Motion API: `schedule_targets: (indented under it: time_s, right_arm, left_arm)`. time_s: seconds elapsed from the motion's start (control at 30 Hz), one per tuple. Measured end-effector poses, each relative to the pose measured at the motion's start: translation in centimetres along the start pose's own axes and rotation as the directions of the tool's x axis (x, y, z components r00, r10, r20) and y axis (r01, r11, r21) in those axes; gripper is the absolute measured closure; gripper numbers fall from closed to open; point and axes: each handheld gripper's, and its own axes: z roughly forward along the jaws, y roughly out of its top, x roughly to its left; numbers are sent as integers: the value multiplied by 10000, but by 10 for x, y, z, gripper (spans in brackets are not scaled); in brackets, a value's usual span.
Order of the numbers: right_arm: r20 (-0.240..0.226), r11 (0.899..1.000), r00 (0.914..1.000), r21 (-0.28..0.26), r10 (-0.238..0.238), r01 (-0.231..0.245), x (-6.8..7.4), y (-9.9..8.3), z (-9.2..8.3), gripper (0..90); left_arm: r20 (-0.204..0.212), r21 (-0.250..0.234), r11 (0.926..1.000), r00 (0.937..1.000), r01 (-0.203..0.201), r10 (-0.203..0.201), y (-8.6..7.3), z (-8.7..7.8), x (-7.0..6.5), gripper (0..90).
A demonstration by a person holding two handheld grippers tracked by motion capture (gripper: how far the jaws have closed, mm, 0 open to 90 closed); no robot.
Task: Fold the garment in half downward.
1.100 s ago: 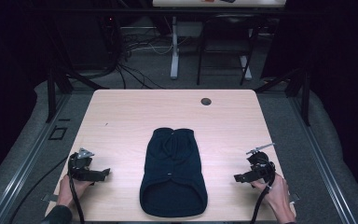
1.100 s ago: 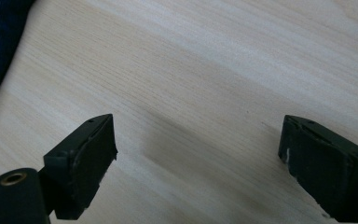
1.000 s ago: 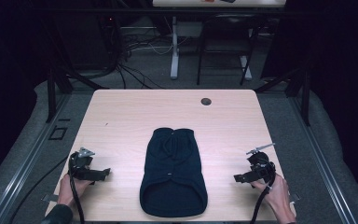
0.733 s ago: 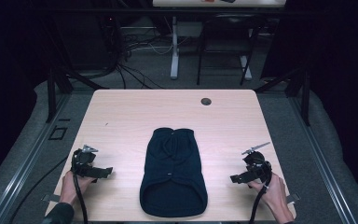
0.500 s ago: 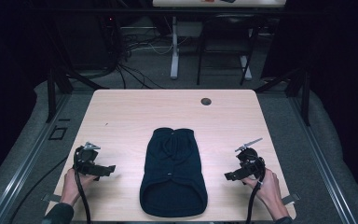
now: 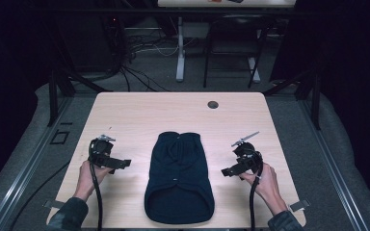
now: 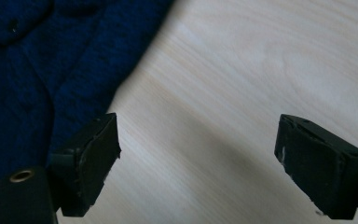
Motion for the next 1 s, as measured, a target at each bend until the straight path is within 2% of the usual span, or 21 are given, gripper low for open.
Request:
schedule_targets:
  time_s: [0.07,0.13,0.2,0.3,0.33,0.4,0.57,0.7,0.73,0.77,0.93,0.97,1.0]
  right_arm:
    - [32,9999,9999,37,-148,148,2,7,3,136]
    - [-239,9999,9996,-76,-136,134,5,13,7,136]
    - [-169,9996,9995,62,-277,278,6,17,8,138]
    - [-274,9996,9993,-115,-259,256,10,31,15,139]
    - [-350,9992,9986,-5,-399,399,10,35,15,139]
    - [-409,9990,9983,-166,-427,420,12,43,17,142]
    - [-485,9989,9978,-183,-445,437,14,58,23,144]
    - [-534,9981,9967,9,-611,612,14,71,27,145]
    - [-517,9989,9977,-191,-444,435,15,74,30,148]
    - [-503,9983,9970,-43,-591,589,15,77,30,149]
    - [-658,9989,9967,-10,-477,478,10,91,40,155]
    - [-560,9992,9979,-274,-323,308,12,92,43,167]
    - [-455,9984,9974,40,-566,568,11,95,44,167]
  left_arm:
    - [111,42,10000,9999,-59,59,6,3,-3,0]
    - [173,68,9999,9998,-94,93,13,4,-5,0]
    - [171,51,9999,9997,-149,148,16,5,-7,0]
    - [183,119,9987,9986,-494,492,30,9,-15,0]
    - [216,142,9985,9983,-537,534,33,11,-16,1]
    - [356,151,9988,9983,-464,459,39,14,-18,1]
    - [505,220,9987,9977,-458,447,51,21,-21,2]
    - [639,226,9991,9973,-369,354,60,28,-23,8]
    - [663,263,9989,9972,-375,357,63,30,-24,9]
    - [676,302,9988,9970,-388,366,65,32,-25,11]
    - [751,416,9980,9962,-475,443,74,43,-30,22]
    - [767,435,9978,9960,-501,467,76,45,-30,25]
    - [767,435,9978,9960,-501,467,76,45,-30,28]
